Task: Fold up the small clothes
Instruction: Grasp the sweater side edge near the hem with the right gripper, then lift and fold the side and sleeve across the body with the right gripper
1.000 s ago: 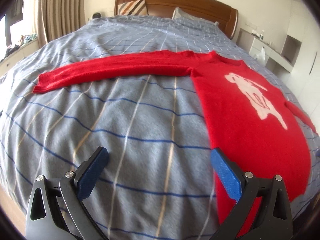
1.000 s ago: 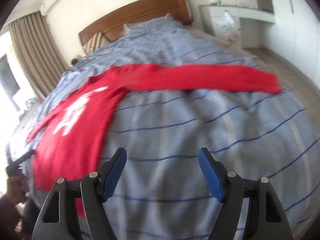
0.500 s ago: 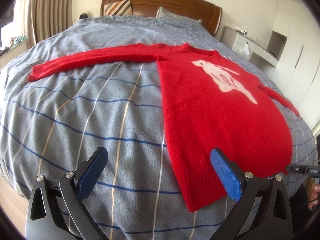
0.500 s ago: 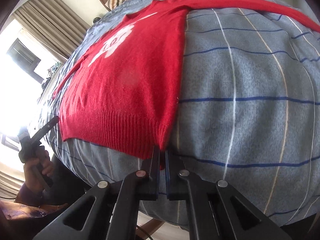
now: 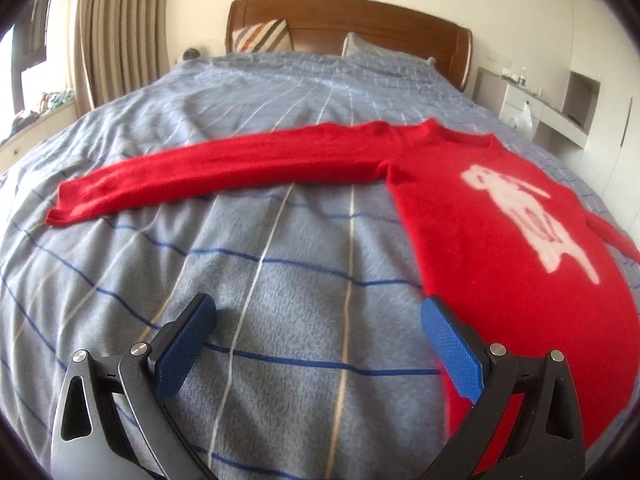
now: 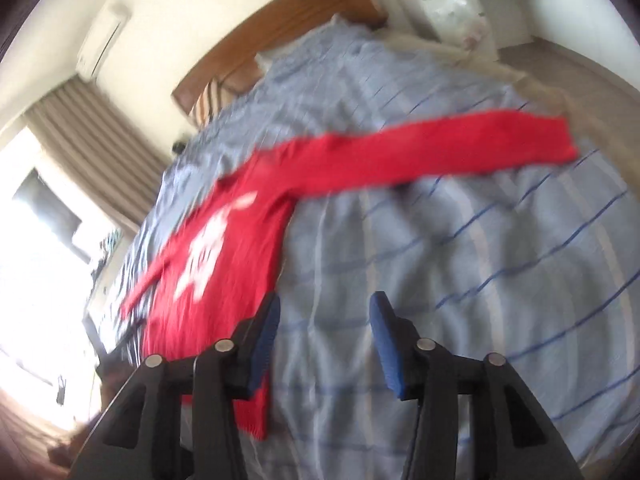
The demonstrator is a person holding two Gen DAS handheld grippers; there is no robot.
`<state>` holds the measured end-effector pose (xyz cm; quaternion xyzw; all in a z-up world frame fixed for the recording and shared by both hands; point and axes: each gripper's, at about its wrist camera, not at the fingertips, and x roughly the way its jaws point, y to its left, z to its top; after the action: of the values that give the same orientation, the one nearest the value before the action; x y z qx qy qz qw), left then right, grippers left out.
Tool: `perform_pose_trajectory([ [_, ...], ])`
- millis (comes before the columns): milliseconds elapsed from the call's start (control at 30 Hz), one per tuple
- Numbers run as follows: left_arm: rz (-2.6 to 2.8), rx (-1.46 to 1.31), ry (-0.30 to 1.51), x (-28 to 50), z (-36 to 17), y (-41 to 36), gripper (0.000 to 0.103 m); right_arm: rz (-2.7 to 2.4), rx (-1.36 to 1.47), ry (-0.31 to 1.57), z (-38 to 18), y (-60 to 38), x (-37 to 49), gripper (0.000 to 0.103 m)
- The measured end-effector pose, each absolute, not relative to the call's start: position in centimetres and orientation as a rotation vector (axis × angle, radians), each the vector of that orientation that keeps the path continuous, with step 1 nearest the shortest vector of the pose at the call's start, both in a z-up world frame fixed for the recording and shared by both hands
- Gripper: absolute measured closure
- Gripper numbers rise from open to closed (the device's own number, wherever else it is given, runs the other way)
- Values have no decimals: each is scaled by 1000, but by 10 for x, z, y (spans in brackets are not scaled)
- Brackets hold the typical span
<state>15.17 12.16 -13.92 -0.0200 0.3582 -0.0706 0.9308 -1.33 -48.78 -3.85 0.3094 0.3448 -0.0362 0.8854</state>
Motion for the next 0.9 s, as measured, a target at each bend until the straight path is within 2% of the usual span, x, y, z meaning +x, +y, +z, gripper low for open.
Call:
perform_pose_trajectory([
  [233, -147, -35, 677, 142, -146, 120, 0, -341, 1141, 566, -91, -622, -28, 52],
  [600, -150, -35, 661, 140, -148, 120, 0, -260, 1201, 590, -116, -656, 18, 54],
  [700, -148, -33, 656, 140, -148, 120, 0, -276, 1165, 630, -119, -656, 25, 70],
  [733, -148, -32, 654, 140, -148, 120, 0, -292, 1135, 648, -117, -656, 26, 89],
  [767, -148, -32, 655, 140, -148, 120, 0, -303, 1108, 650, -113, -654, 26, 97],
  [900, -149, -33, 654, 139, -149, 120, 0, -285, 966, 580, -63, -632, 39, 98],
])
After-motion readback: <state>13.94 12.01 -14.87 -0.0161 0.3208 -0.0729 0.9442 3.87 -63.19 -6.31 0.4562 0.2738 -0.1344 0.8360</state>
